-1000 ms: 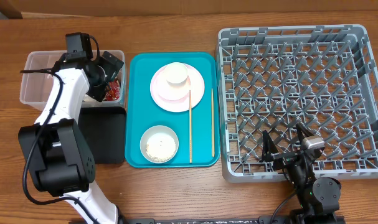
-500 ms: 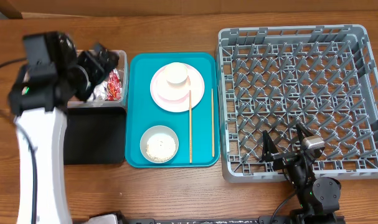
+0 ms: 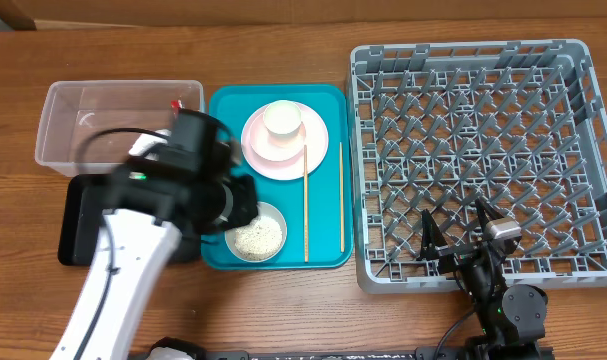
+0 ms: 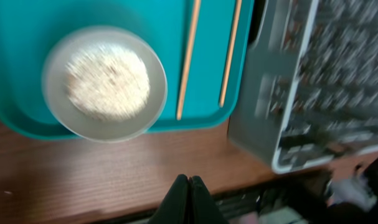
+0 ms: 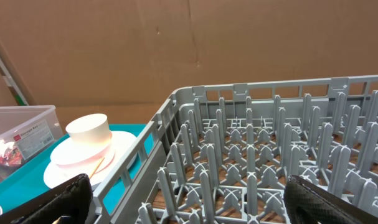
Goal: Sort waste into correct bins and load items into the dishwasher
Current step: 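Reach the left gripper to the rice bowl rim and grasp it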
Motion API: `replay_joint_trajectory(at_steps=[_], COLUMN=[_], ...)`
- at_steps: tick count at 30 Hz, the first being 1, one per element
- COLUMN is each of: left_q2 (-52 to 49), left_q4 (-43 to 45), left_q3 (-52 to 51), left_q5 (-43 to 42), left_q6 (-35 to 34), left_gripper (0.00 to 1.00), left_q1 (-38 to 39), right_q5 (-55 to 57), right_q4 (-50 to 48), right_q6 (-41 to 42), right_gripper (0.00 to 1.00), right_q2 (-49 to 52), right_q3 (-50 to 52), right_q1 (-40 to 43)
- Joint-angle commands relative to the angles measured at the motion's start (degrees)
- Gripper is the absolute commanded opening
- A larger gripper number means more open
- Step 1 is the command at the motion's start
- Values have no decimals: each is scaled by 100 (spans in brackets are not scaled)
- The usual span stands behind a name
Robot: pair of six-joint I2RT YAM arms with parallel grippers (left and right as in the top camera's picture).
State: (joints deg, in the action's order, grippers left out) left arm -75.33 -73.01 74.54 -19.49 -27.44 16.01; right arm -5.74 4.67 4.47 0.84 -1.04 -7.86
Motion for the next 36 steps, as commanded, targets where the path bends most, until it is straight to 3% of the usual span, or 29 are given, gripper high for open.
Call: replay_joint_trajectory(at_steps=[1,7,13,24,36], left_q2=[-74,-411,-1008,-1633,-2166], left_q4=[422,940,1502,2033,2225], left_q3=[-656,-1233,-1469,-1471,-1471], left_q5=[525,1521,2470,3394,3591], left_q6=[-577,-1200,-1250,-1458,-1451], left_gripper=[6,16,22,31,29], left_q1=[872,1897,2605,2710,2708], right_q5=[11,11,11,11,11], right_q4=[-28,-28,-28,-28,-28], right_q6=[0,0,0,0,0], right_gripper=[100,100,100,100,100], right_q2=[-46,-46,-46,-46,-46], right_q3=[59,59,59,59,59], right_q1=[22,22,22,22,22])
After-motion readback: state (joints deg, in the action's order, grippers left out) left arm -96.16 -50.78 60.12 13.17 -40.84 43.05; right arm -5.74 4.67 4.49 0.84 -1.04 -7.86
